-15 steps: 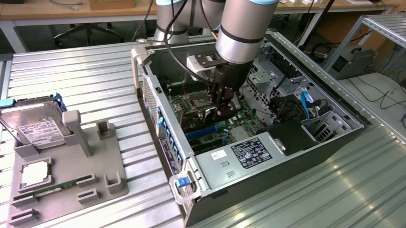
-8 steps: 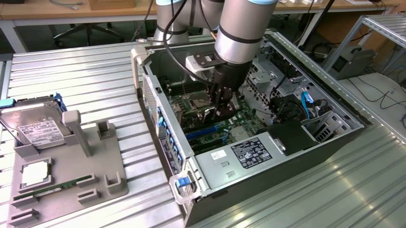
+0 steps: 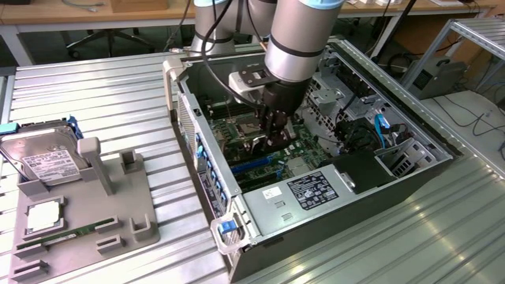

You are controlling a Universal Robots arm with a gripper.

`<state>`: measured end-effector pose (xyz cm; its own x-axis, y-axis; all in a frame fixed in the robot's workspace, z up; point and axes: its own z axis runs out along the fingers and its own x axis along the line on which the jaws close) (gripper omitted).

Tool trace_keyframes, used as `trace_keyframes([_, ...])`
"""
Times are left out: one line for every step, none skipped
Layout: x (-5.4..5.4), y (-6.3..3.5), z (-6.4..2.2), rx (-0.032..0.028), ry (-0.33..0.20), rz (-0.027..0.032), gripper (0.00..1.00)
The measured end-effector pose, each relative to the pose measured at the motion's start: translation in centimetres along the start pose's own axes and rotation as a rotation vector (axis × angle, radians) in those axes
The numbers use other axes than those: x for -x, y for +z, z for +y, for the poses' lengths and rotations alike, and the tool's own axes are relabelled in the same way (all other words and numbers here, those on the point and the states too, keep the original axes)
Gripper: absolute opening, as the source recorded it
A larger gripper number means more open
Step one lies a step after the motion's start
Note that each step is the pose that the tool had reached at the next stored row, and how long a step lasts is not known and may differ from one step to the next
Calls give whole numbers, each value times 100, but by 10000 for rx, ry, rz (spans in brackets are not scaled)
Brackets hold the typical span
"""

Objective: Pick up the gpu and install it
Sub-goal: 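Insert the gpu into the slot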

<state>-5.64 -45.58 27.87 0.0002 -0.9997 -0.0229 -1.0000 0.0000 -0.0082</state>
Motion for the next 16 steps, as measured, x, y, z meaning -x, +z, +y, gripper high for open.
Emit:
trace_keyframes([0,0,6,0,-1,0,27])
trace_keyframes([0,0,13,1,-2,1,27])
trace_keyframes([0,0,21,2,-2,2,27])
trace_keyframes([-1,7,23,0,-3,-1,27])
trace_keyframes([-1,16,25,1,-2,0,27])
trace_keyframes([-1,22,26,1,-2,1,27])
trace_keyframes([-1,28,27,1,-2,1,27])
trace_keyframes([-1,29,28,2,-2,2,27])
trace_keyframes([-1,29,28,2,-2,4,27])
trace_keyframes([-1,29,29,3,-2,5,27])
trace_keyframes([-1,31,34,1,0,2,27])
trace_keyframes([-1,32,39,1,-1,1,27])
trace_keyframes([-1,35,42,1,-2,1,27])
trace_keyframes([-1,43,44,-1,-3,-2,27])
trace_keyframes([-1,49,45,1,-3,0,27])
trace_keyframes([-2,59,47,1,-2,2,27])
